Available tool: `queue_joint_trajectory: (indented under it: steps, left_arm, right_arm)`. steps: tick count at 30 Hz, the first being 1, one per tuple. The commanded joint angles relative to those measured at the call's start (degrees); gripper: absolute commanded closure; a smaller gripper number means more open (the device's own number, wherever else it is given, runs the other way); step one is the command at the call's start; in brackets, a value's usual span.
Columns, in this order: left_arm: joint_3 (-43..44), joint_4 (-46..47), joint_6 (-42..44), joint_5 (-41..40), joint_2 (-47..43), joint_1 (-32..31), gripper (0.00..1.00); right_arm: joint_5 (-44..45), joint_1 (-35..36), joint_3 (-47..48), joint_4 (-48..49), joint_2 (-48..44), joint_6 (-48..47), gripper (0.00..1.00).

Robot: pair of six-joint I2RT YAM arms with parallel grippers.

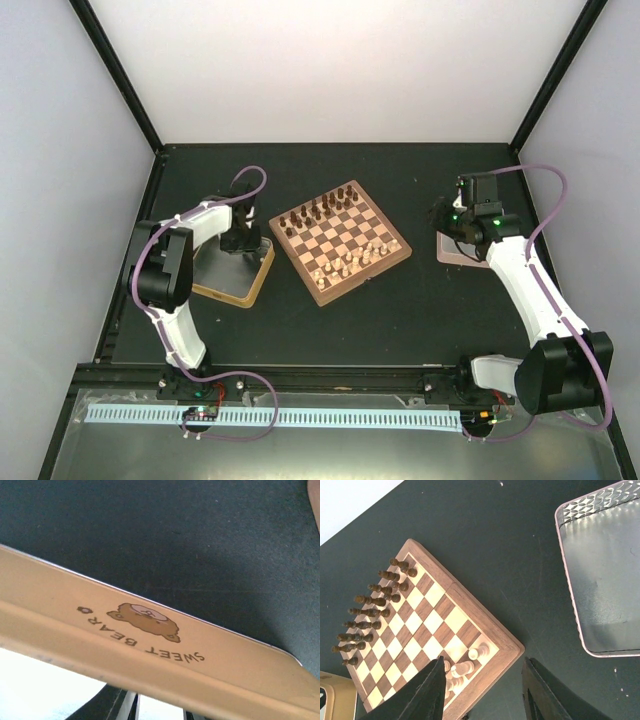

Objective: Set up the chess pieces on the board
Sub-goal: Pick up the chess piece from the storage box.

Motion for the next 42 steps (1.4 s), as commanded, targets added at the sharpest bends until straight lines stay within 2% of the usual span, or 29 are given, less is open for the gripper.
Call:
queue_joint_trajectory:
  steps: [1,6,15,22,28,31,35,39,42]
  left_arm:
    - [2.89,1.14,5.69,0.62,1.19,0.48,0.80]
    - [5.34,-1.20,10.08,-0.97,2.64,0.48,0.85]
    - [5.17,0.83,13.43,-0.70,4.14,0.56,0.78]
    - [4.87,1.36,13.76,0.76,3.61,0.58,0.98]
    - [3.19,-4.68,13.03,3.32,-3.75,-0.12,0.98]
    - [1.34,-7.58,13.40,8.18,-9.82,-0.61,0.98]
    - [-0.23,-7.38,16.31,20.78,-17.83,-0.80,0.98]
    - [0.32,-1.56,17.84,40.37,-23.81,-2.14,0.98]
    - [1.28,5.63,15.51,50.20,-26.19,-4.77,0.98]
  right_arm:
    - [-0.13,0.41,1.98,-0.41,-0.10,0.57,0.57]
    - [-0.58,0.54,2.24,-0.69,-0.06,0.64,0.60]
    - [-0.68,0.90,2.58,-0.84,-0.19,0.57,0.61]
    - [-0.38,0.92,2.42,-0.95,-0.73,0.35,0.61]
    - [-5.83,1.30,2.51,1.03,0.30,-1.33,0.60]
    - [-12.66,2.26,2.65,3.30,1.97,-3.24,0.56]
    - [-20.56,5.79,4.31,6.01,5.25,-6.35,0.47]
    - [-29.16,10.61,8.58,8.07,8.70,-11.27,0.38]
    - [-36.73,13.86,13.63,7.33,11.95,-14.88,0.34]
